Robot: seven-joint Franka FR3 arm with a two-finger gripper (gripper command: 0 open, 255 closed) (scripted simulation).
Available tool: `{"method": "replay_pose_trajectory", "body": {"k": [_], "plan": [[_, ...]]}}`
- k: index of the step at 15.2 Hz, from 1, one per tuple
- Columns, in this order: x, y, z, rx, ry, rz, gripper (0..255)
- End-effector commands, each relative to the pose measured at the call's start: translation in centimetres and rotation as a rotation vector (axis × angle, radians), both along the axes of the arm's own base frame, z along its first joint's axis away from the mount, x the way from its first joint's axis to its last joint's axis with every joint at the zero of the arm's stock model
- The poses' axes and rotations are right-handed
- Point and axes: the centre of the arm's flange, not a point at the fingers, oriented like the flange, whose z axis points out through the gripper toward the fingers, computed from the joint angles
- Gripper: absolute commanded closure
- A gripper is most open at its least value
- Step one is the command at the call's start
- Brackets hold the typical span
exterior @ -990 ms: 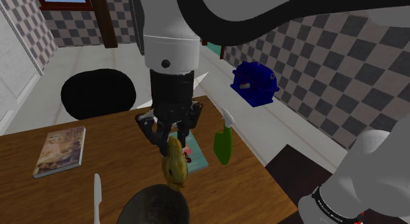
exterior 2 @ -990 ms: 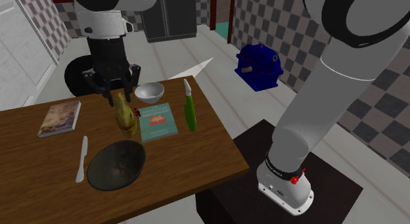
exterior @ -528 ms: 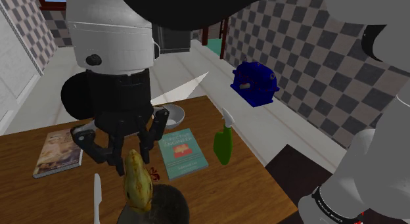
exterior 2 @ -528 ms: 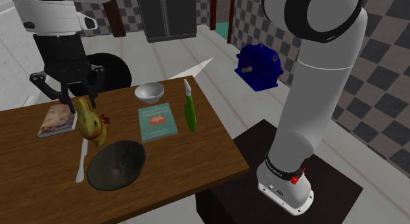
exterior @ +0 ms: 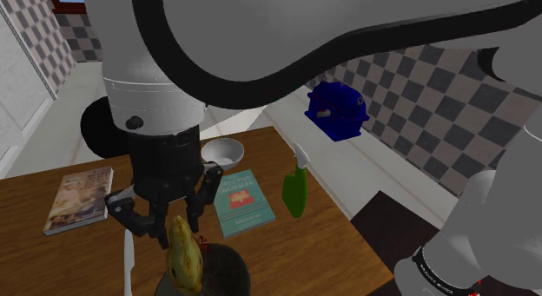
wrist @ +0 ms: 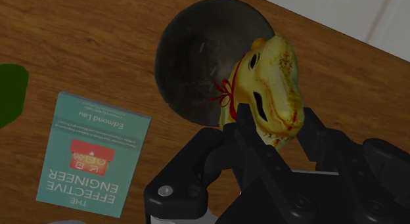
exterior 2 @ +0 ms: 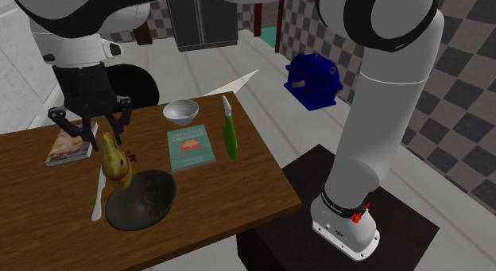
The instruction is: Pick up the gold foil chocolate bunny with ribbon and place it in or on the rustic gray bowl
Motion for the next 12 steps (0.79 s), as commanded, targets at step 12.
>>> {"method": "replay_pose_trajectory", "body": {"k": [12], "plan": [[0.0, 0.0, -6.9, 0.001, -0.001, 0.000, 255]]}}
